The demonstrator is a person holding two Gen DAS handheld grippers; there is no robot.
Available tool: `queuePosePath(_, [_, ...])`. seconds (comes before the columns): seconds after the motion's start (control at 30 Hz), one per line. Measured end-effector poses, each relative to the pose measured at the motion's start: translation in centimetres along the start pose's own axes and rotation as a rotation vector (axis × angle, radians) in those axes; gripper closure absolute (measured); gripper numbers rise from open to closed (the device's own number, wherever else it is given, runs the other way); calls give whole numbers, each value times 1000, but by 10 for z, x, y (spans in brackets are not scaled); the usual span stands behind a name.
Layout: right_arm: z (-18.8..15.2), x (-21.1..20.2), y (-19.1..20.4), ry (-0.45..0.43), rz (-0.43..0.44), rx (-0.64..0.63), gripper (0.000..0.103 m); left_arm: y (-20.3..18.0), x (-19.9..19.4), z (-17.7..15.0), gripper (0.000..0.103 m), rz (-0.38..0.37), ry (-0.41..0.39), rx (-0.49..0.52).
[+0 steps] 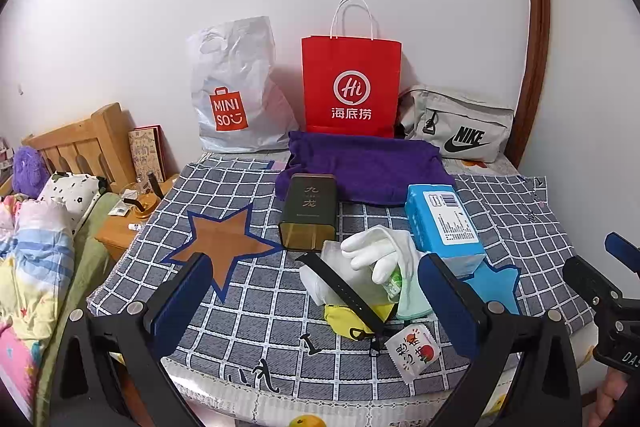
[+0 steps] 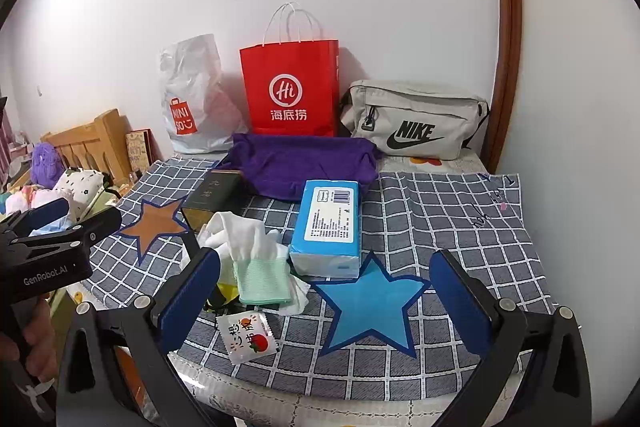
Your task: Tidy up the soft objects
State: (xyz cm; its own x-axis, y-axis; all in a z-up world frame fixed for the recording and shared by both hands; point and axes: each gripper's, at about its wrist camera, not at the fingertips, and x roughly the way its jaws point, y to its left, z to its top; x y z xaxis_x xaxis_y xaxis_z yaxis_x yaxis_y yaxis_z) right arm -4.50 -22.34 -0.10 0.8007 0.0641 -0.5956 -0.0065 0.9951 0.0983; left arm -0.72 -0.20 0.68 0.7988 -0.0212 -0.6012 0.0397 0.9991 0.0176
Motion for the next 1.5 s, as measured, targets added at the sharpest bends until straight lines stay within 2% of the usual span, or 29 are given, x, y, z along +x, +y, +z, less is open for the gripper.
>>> queuePosePath(1.5, [-2,-5,5,-12,12,-10,0,5,1,-6,0,9,2,-14])
